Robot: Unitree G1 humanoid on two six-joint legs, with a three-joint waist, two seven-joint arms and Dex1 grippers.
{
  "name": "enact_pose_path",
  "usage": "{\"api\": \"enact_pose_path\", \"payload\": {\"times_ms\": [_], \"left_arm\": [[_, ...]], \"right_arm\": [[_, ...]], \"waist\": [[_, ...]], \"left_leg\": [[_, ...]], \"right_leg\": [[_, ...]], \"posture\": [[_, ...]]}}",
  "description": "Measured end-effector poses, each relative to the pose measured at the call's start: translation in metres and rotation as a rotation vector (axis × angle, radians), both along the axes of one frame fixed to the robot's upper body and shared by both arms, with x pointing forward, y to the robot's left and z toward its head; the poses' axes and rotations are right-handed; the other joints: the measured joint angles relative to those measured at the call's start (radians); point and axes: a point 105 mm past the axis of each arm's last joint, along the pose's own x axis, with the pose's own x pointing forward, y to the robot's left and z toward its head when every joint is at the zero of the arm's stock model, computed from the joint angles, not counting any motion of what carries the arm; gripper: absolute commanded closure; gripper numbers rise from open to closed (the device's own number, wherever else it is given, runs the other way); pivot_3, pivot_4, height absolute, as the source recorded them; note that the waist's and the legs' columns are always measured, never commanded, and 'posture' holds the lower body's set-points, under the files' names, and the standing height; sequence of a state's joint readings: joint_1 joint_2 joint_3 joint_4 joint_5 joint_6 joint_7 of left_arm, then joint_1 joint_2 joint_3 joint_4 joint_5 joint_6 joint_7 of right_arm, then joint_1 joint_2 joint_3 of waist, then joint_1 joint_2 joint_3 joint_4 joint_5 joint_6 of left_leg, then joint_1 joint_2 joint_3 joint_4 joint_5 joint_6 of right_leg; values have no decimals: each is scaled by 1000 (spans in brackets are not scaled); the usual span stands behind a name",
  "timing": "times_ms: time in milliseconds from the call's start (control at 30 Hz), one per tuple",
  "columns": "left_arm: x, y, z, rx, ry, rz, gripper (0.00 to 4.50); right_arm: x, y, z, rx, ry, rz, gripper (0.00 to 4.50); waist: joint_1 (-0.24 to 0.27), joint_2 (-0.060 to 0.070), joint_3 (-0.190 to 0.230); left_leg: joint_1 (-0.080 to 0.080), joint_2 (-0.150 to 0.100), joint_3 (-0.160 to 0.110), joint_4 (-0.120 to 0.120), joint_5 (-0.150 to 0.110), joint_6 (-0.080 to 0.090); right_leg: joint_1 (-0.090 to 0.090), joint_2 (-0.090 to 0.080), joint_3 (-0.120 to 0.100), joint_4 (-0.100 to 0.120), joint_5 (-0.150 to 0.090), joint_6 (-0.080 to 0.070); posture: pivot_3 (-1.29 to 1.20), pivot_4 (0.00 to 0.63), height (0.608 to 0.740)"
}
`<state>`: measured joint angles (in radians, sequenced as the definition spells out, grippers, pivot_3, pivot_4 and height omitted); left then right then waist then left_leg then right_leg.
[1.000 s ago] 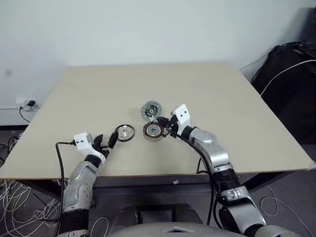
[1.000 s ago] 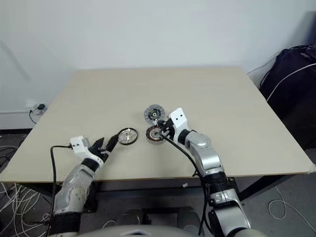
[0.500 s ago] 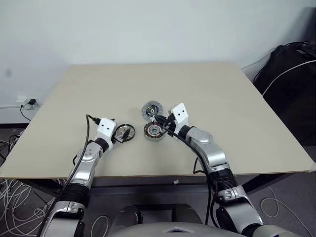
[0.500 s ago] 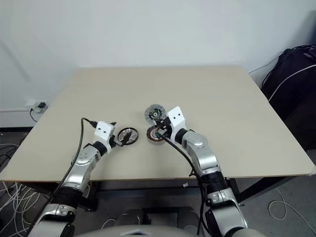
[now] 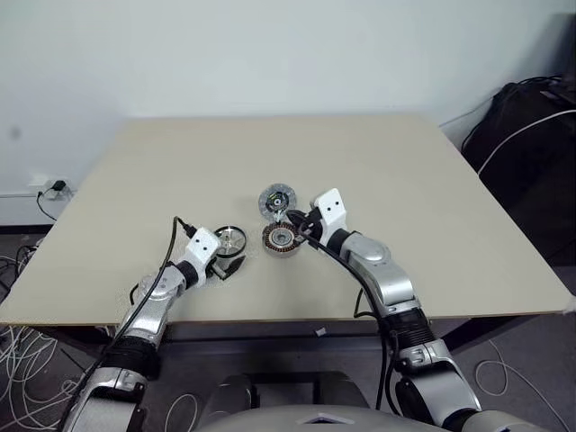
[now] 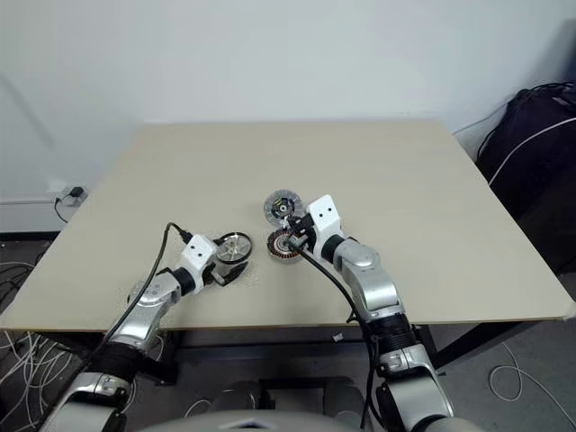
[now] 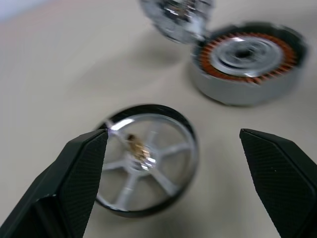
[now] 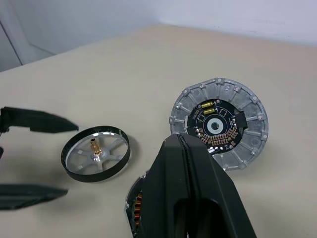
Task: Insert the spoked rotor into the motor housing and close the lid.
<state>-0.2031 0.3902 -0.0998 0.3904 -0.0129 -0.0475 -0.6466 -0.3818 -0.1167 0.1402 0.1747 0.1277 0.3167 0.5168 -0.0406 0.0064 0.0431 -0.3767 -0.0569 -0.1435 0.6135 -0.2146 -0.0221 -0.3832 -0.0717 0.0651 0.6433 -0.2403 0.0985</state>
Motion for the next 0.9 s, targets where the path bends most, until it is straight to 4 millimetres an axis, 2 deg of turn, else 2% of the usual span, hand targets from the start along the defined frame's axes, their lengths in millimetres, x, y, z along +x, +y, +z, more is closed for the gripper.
{"api": "enact_pose_path", "payload": {"times_ms": [267,900], "left_arm": [[-6,-4,-3,-27,96,-43,0],[11,-2,9,-18,142,-32,0]], "right_arm": [[0,1,0,3,-2,0,4481],[2,-1,1,5,-7,-21,4481]], "waist": [[0,0,0],[-2,0,0]], "left_leg": [[0,0,0,1,0,0],[0,0,0,1,0,0]], "right_leg": [[0,0,0,0,0,0],[0,0,0,0,0,1]], "posture": [[0,0,740],[0,0,740]]}}
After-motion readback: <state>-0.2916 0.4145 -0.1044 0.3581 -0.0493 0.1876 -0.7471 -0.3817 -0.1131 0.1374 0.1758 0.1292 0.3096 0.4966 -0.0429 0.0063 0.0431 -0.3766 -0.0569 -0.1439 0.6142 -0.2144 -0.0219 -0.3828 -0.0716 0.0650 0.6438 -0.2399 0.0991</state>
